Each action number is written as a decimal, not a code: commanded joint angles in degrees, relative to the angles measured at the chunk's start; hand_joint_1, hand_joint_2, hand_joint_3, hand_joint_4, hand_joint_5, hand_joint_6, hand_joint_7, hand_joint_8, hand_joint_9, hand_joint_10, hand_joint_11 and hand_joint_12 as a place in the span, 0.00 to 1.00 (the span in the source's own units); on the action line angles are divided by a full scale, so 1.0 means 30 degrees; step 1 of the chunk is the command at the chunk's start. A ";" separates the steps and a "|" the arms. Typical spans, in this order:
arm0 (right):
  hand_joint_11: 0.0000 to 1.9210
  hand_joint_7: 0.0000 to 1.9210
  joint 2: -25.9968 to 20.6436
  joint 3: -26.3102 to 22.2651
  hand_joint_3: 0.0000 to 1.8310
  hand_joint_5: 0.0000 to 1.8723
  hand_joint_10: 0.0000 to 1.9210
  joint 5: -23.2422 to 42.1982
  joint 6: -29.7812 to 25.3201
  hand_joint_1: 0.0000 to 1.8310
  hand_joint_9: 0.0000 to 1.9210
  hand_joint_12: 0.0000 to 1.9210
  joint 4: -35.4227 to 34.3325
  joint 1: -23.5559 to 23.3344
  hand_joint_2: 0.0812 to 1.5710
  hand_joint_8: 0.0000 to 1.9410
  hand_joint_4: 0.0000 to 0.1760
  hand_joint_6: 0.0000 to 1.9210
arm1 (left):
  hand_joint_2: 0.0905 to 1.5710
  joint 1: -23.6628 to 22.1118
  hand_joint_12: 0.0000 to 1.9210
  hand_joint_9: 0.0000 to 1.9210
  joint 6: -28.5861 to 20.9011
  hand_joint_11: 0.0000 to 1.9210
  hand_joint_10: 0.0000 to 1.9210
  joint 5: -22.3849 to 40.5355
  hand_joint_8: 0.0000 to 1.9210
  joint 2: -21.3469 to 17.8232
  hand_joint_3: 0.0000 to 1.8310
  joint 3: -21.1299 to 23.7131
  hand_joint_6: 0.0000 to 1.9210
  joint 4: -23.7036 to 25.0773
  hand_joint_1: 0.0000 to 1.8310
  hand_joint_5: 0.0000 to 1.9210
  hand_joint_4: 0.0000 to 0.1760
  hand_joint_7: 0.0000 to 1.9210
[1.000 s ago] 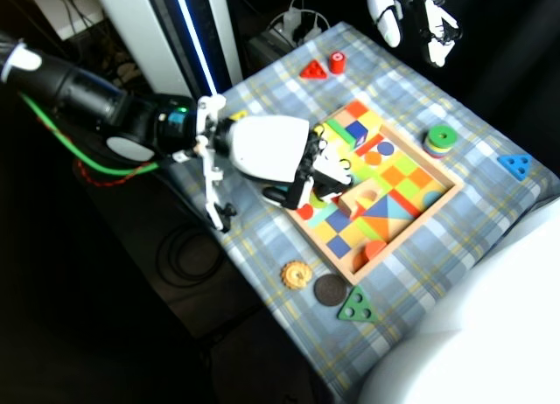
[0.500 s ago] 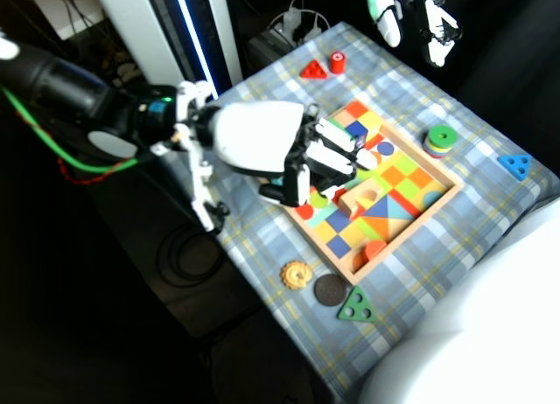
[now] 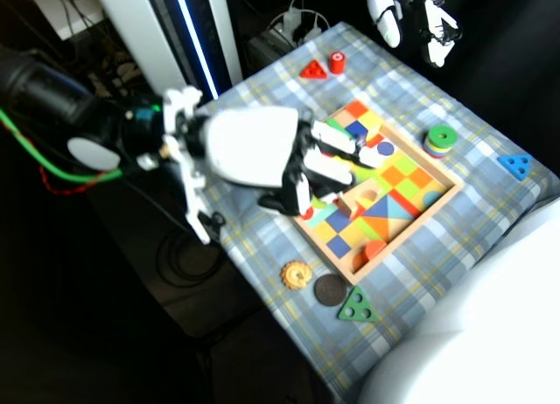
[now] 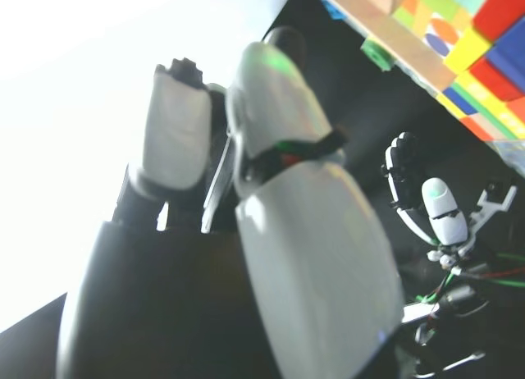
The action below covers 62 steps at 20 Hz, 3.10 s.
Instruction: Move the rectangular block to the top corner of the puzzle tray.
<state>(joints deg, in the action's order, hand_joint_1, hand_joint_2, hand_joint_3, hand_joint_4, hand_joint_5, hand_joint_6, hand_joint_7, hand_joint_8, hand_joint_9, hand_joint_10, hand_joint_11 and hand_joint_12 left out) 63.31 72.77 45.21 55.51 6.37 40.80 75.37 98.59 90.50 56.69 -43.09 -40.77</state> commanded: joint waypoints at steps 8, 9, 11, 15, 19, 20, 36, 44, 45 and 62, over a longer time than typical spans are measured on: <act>0.78 0.60 0.0316 0.0179 0.00 0.25 1.00 0.0207 0.0261 0.97 0.75 1.00 0.1965 -0.1290 0.70 1.00 0.26 0.00 | 0.88 -0.0027 0.64 0.26 -0.0217 0.00 0.00 0.2194 0.00 0.0010 0.00 -0.0037 0.00 0.0807 0.37 0.28 0.01 0.27; 0.80 0.63 0.0316 0.0170 0.00 0.25 1.00 -0.0095 0.0257 0.96 0.76 1.00 0.2307 -0.1381 0.71 1.00 0.42 0.00 | 0.89 -0.0025 0.64 0.26 -0.0217 0.00 0.00 0.2194 0.00 0.0010 0.00 -0.0031 0.00 0.0807 0.36 0.28 0.05 0.26; 0.80 0.63 0.0312 0.0154 0.00 0.25 1.00 -0.0531 0.0255 0.96 0.77 1.00 0.2788 -0.1502 0.70 1.00 0.33 0.00 | 0.88 -0.0019 0.64 0.26 -0.0217 0.00 0.00 0.2189 0.00 0.0010 0.00 -0.0027 0.00 0.0807 0.35 0.28 0.04 0.27; 0.80 0.65 0.0429 0.0319 0.00 0.26 1.00 -0.1514 0.0257 0.95 0.77 1.00 0.3678 -0.1777 0.71 1.00 0.14 0.00 | 0.88 -0.0019 0.64 0.26 -0.0217 0.00 0.00 0.2177 0.00 0.0008 0.00 -0.0029 0.00 0.0807 0.34 0.29 0.00 0.27; 0.79 0.64 0.0820 0.0752 0.00 0.26 1.00 -0.2066 0.0257 0.94 0.75 1.00 0.3845 -0.1784 0.71 1.00 0.10 0.00 | 0.89 -0.0019 0.61 0.25 -0.0221 0.00 0.00 0.2177 0.00 0.0008 0.00 -0.0023 0.00 0.0805 0.34 0.28 0.04 0.26; 0.80 0.65 0.0981 0.0909 0.00 0.27 1.00 -0.2200 0.0259 0.95 0.76 1.00 0.3873 -0.1782 0.71 1.00 0.05 0.00 | 0.89 -0.0018 0.61 0.25 -0.0221 0.00 0.00 0.2177 0.00 0.0008 0.00 -0.0021 0.00 0.0805 0.34 0.28 0.03 0.27; 0.68 0.46 0.1262 0.0720 0.00 0.23 1.00 -0.3630 0.0350 0.93 0.61 1.00 0.5267 -0.1782 0.70 1.00 0.00 0.00 | 0.88 0.0024 0.62 0.25 -0.0232 0.00 0.00 0.2179 0.00 -0.0007 0.00 -0.0004 0.00 0.0811 0.37 0.29 0.00 0.26; 0.55 0.42 0.1071 0.0893 0.00 0.24 1.00 -0.4411 0.0490 0.95 0.53 1.00 0.5317 -0.1779 0.68 1.00 0.38 0.00 | 0.88 0.0026 0.64 0.26 -0.0247 0.00 0.00 0.2187 0.00 -0.0011 0.00 0.0036 0.00 0.0811 0.36 0.29 0.03 0.27; 0.55 0.42 0.0975 0.0865 0.00 0.24 1.00 -0.4434 0.0490 0.95 0.53 1.00 0.5313 -0.1779 0.68 1.00 0.38 0.00 | 0.88 0.0026 0.64 0.26 -0.0247 0.00 0.00 0.2187 0.00 -0.0011 0.00 0.0040 0.00 0.0811 0.36 0.29 0.03 0.27; 0.60 0.48 -0.0702 -0.0363 0.00 0.23 1.00 -0.2307 0.0488 0.93 0.61 1.00 0.4200 -0.2245 0.71 1.00 0.20 0.00 | 0.88 0.0045 0.61 0.24 -0.0247 0.00 0.00 0.2187 0.00 -0.0001 0.00 0.0068 0.00 0.0788 0.39 0.28 0.00 0.26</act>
<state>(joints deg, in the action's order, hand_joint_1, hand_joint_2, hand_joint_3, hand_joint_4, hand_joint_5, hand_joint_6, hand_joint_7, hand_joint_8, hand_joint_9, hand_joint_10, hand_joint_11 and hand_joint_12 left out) 61.28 71.92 31.22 56.45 20.01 35.07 75.53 98.43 90.50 56.69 -42.85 -40.69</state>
